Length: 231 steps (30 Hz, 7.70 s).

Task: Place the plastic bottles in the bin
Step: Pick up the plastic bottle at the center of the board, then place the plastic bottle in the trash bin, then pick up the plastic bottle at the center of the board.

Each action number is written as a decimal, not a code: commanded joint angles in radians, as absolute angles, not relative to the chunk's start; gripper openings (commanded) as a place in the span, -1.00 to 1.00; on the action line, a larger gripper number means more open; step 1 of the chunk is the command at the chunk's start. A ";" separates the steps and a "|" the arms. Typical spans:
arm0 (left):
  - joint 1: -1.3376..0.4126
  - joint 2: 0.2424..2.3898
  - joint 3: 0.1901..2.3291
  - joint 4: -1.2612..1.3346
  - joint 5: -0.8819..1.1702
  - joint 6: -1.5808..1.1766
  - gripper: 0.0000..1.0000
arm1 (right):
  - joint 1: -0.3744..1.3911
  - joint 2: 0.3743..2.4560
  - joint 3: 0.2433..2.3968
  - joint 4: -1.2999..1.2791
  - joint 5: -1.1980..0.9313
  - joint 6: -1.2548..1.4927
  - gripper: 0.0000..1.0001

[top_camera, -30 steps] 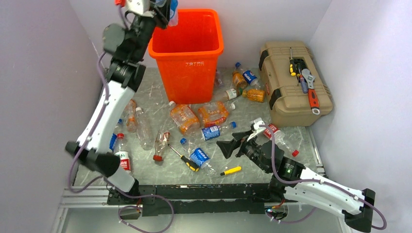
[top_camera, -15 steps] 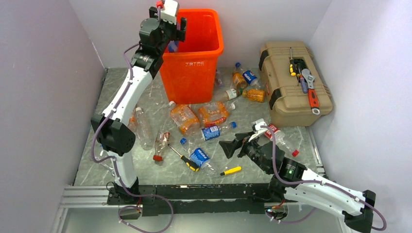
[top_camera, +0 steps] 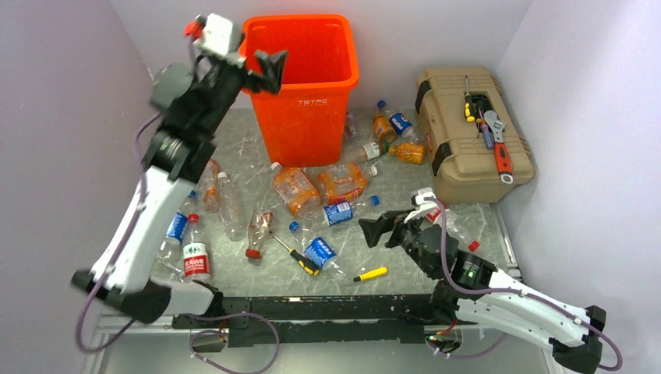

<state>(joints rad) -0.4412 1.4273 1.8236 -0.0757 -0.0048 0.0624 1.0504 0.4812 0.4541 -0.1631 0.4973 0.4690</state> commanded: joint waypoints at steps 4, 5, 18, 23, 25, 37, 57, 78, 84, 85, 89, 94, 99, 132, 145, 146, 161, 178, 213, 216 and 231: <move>-0.457 1.031 1.442 -0.306 0.056 -0.098 0.99 | 1.051 0.523 0.561 -0.271 0.650 0.530 1.00; -0.457 0.989 1.386 -0.338 0.027 -0.098 0.99 | 1.049 0.544 0.568 -0.284 0.650 0.533 1.00; -0.456 0.683 0.849 -0.386 -0.030 -0.267 0.99 | 1.046 0.903 0.616 -0.327 0.240 0.515 0.99; -0.449 0.667 0.823 -0.413 -0.029 -0.295 0.98 | 1.057 0.945 0.593 -0.253 0.020 0.497 0.98; -0.449 0.664 0.821 -0.423 -0.029 -0.297 0.97 | 1.069 0.979 0.598 -0.239 0.005 0.490 0.99; -0.449 0.674 0.830 -0.449 -0.012 -0.296 0.94 | 1.118 1.361 0.804 -0.378 0.048 0.439 0.95; -0.449 0.706 0.837 -0.462 -0.020 -0.289 0.92 | 1.120 1.447 0.788 -0.376 0.061 0.411 0.07; -0.437 0.596 0.800 -0.247 0.069 -0.326 0.99 | 1.132 0.695 0.575 0.004 0.258 0.311 -0.09; -0.437 0.663 0.870 -0.057 0.388 -0.293 0.99 | 1.132 0.678 0.410 0.417 0.150 0.275 -0.12; -0.437 0.688 0.874 -0.033 0.459 -0.273 0.99 | 1.132 0.693 0.404 0.441 0.133 0.277 -0.11; -0.437 0.787 0.843 0.100 0.722 -0.297 0.98 | 1.132 0.742 0.364 0.584 0.081 0.302 -0.10; -0.437 0.797 0.729 0.362 0.856 -0.449 0.98 | 1.132 0.783 0.303 0.742 0.079 0.309 -0.11; -0.435 0.741 0.671 0.450 0.792 -0.476 0.98 | 1.132 0.832 0.281 0.816 0.061 0.297 -0.14; -0.437 0.970 0.790 0.367 0.947 -0.609 -0.42 | 1.155 0.969 0.322 0.762 0.099 0.239 0.10; -0.437 0.936 0.780 0.310 0.899 -0.563 -1.00 | 1.155 0.989 0.488 0.436 0.089 0.278 0.99; -0.437 0.930 0.777 0.306 0.888 -0.558 -1.00 | 1.155 0.985 0.497 0.415 0.091 0.280 1.00; -0.436 0.800 0.774 0.164 0.600 -0.422 -1.00 | 1.155 0.729 0.572 0.043 0.230 0.345 1.00; -0.436 1.118 1.441 0.399 0.134 0.044 -1.00 | 1.154 0.607 0.402 0.171 0.302 0.361 0.99; -0.466 1.341 1.756 0.025 -0.014 0.083 0.99 | 1.153 0.448 0.381 -0.043 0.563 0.546 1.00; -0.466 1.178 1.612 -0.115 -0.053 0.012 0.99 | 1.154 0.480 0.387 0.009 0.482 0.503 1.00; -0.466 0.871 0.990 -0.446 -0.133 -0.213 0.99 | 0.874 0.908 0.561 -0.152 0.493 0.711 0.96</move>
<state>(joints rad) -0.4690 0.9051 1.0359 -0.4530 -0.1787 -0.1574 1.0687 0.8959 0.5484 -0.1200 0.5858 0.5545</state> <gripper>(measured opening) 0.995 0.986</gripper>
